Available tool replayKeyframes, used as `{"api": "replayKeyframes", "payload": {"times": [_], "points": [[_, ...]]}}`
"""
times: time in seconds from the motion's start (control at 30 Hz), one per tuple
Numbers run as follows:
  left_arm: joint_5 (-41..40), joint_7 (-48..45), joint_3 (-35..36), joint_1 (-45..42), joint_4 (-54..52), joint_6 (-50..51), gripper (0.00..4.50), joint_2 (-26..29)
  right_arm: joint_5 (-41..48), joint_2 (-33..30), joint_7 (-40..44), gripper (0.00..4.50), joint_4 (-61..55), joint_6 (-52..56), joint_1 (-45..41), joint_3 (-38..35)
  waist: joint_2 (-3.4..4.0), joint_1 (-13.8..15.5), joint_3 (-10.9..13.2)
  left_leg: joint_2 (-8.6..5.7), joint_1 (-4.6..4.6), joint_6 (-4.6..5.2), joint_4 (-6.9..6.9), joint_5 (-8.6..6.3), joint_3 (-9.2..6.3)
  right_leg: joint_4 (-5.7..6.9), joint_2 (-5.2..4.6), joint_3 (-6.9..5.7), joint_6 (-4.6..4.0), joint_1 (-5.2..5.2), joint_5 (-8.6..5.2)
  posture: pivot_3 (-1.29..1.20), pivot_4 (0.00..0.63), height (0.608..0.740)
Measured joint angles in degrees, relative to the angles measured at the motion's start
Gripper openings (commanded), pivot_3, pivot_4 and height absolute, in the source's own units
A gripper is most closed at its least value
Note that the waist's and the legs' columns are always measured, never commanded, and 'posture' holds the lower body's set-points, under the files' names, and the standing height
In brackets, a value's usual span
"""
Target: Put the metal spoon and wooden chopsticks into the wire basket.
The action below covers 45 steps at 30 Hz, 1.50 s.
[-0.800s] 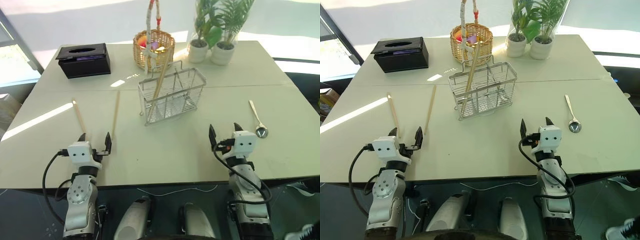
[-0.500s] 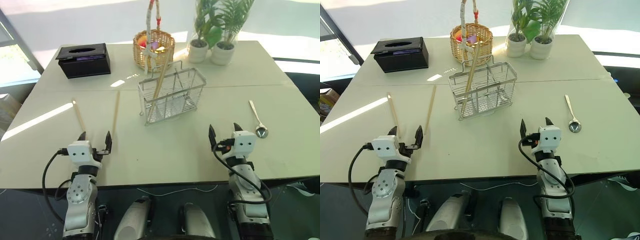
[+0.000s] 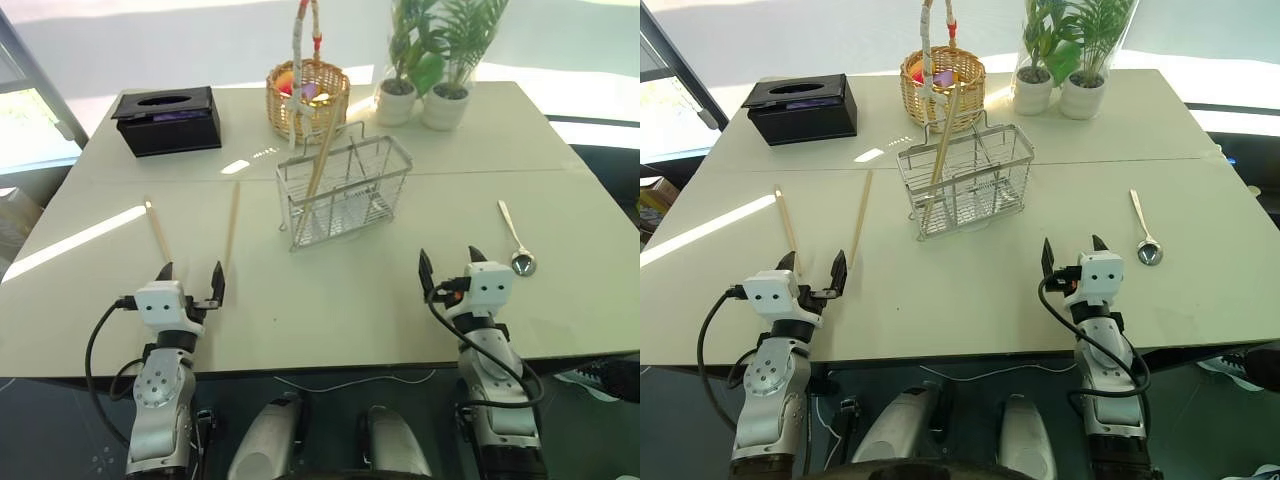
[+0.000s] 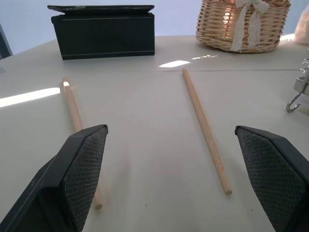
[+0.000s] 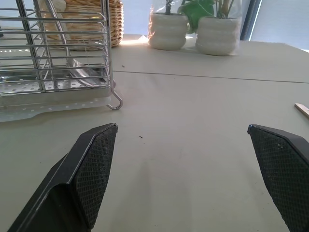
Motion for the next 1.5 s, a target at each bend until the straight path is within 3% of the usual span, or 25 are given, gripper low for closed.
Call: {"api": "replayKeyframes", "payload": {"times": [0.37,0.53,0.73,0.93,1.1,1.27,1.5], "points": [[-0.80,-2.59,-0.24,0.09,-1.02,0.60,4.46,1.91,0.02,-0.04,0.08,4.50,0.00,0.01,-0.22,-0.12,0.00,0.00,0.00,0.00,0.00,0.00,0.00,0.00,0.00,0.00,0.01,0.00,0.00,0.00,0.00,0.00,0.150,0.740],[-7.63,-16.71,-3.48,0.43,-5.25,2.59,4.46,10.22,0.39,-0.61,0.61,4.50,0.02,0.03,-1.17,-0.98,0.08,-0.05,-0.04,0.01,0.01,-0.01,-0.01,0.01,0.01,-0.01,0.01,0.01,-0.03,0.01,-0.01,0.00,0.150,0.740],[-23.78,-35.64,-6.60,-0.68,-12.31,15.05,4.46,22.04,0.49,-1.71,0.81,4.50,0.12,0.26,-2.04,-2.67,0.15,-0.20,-0.08,0.03,0.11,-0.04,-0.19,0.02,0.02,-0.01,0.03,0.08,-0.19,0.00,-0.10,0.00,0.150,0.740],[-33.02,-43.70,-6.84,-3.76,-16.31,25.54,4.46,29.44,0.82,-2.14,0.76,4.50,-1.13,2.22,-1.31,-3.86,0.20,-0.17,-0.09,0.02,0.59,-0.06,-0.41,0.02,0.05,-0.01,0.07,0.26,-0.47,0.28,-0.27,0.00,0.150,0.740],[-37.40,-47.30,-6.54,-10.13,-19.05,31.81,4.46,34.73,3.44,-3.29,-0.18,4.50,-7.72,9.85,-1.30,-6.83,0.22,-0.10,-0.08,0.01,0.85,-0.07,-0.64,0.03,0.15,-0.01,0.04,0.42,-0.54,0.37,-0.32,0.00,0.150,0.740],[-34.67,-47.55,-6.73,-15.15,-18.20,31.71,4.46,34.72,6.18,-7.95,-0.80,4.50,-12.68,24.15,-3.32,-10.58,0.23,-0.08,-0.08,0.02,0.86,-0.12,-0.75,0.07,0.18,-0.06,0.02,0.44,-0.56,0.32,-0.34,0.00,0.150,0.740],[-30.81,-47.25,-7.37,-15.45,-17.90,30.65,4.46,32.43,15.18,-16.17,-0.37,4.50,-15.83,50.82,-13.18,-17.39,0.23,-0.17,-0.07,0.06,0.85,-0.11,-0.87,0.07,0.18,-0.26,0.00,0.44,-0.57,0.36,-0.34,0.00,0.150,0.740]]}}
